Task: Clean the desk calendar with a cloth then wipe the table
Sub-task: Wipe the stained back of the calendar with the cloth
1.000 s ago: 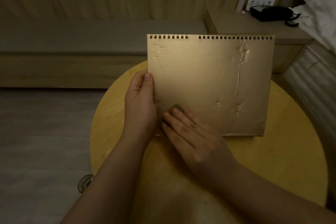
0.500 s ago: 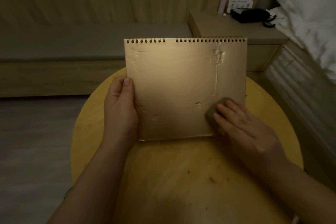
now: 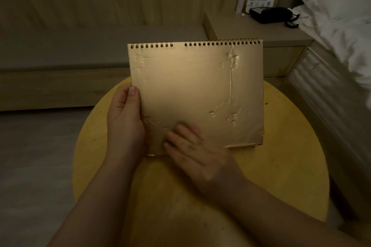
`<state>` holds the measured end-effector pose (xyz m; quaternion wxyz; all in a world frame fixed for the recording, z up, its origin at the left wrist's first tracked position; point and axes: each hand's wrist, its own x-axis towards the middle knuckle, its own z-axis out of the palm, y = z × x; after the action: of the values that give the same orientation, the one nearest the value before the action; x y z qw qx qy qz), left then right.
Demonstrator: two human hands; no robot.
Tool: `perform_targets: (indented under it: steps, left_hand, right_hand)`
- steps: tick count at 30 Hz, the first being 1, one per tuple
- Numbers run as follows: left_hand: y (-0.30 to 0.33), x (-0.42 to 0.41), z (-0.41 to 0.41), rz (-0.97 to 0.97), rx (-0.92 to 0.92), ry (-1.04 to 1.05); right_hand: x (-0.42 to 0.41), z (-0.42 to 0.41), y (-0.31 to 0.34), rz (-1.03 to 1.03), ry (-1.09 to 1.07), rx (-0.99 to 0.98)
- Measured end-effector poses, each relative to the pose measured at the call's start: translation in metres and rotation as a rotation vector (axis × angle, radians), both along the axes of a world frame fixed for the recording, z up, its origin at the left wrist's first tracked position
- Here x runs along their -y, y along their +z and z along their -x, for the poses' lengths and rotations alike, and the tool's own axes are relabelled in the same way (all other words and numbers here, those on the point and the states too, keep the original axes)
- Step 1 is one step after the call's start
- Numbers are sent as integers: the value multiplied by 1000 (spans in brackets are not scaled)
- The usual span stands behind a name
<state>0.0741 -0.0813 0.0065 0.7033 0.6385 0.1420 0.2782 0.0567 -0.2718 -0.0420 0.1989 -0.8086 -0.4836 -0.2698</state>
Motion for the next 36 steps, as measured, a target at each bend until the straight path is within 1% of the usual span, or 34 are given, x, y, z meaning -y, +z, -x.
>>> perform_targets:
  steps: [3,6,10,14,16,18,20,22,23,25,27,28,29,31,33,34,36]
  left_hand:
    - [1,0,1,-36,17,-20]
    - [1,-1,1,-34,16,-27]
    - [-1,-2,-1,-35,0,-23]
    - [-1,-2,0,-32,-12,-10]
    - [-1,-1,0,-24,-23,-2]
    - [0,0,1,-18,-41,5]
    - [0,1,0,-17,-47,16]
    - [1,1,-1,-20,-41,23]
    - [1,1,-2,-22,-36,26]
    - [1,1,-2,-19,-32,26]
    - [2,2,-2,-18,-39,23]
    - [2,2,-3,-15,-41,18]
    - [2,2,-3,-8,-39,11]
    - [3,2,-4,10,-40,1]
    - [3,0,-4,33,-50,-6]
    - [3,-1,-4,49,-51,-11]
    - [4,-4,-5,70,-63,-18]
  right_hand:
    - [-29,8,1,36,66,19]
    - [-21,7,4,67,44,22]
    - [33,1,10,141,-35,-26]
    - [114,-12,18,235,-185,-49]
    - [144,-18,24,279,-214,-70]
    - [153,-23,27,311,-212,-57]
    - [149,-25,28,283,-207,-17]
    - [145,-25,31,146,-250,-22]
    - [144,-25,35,28,-309,-91]
    - [143,-31,49,-251,-516,-363]
    - [143,-46,61,-450,-686,-759]
    - [141,-53,64,-522,-695,-954]
    - [140,-59,67,-554,-654,-1102]
    - [132,-65,73,-446,-548,-1256]
    - [122,-64,78,-307,-495,-1345]
    - [118,-63,82,-277,-496,-1377]
    - [114,-65,91,-306,-487,-1440]
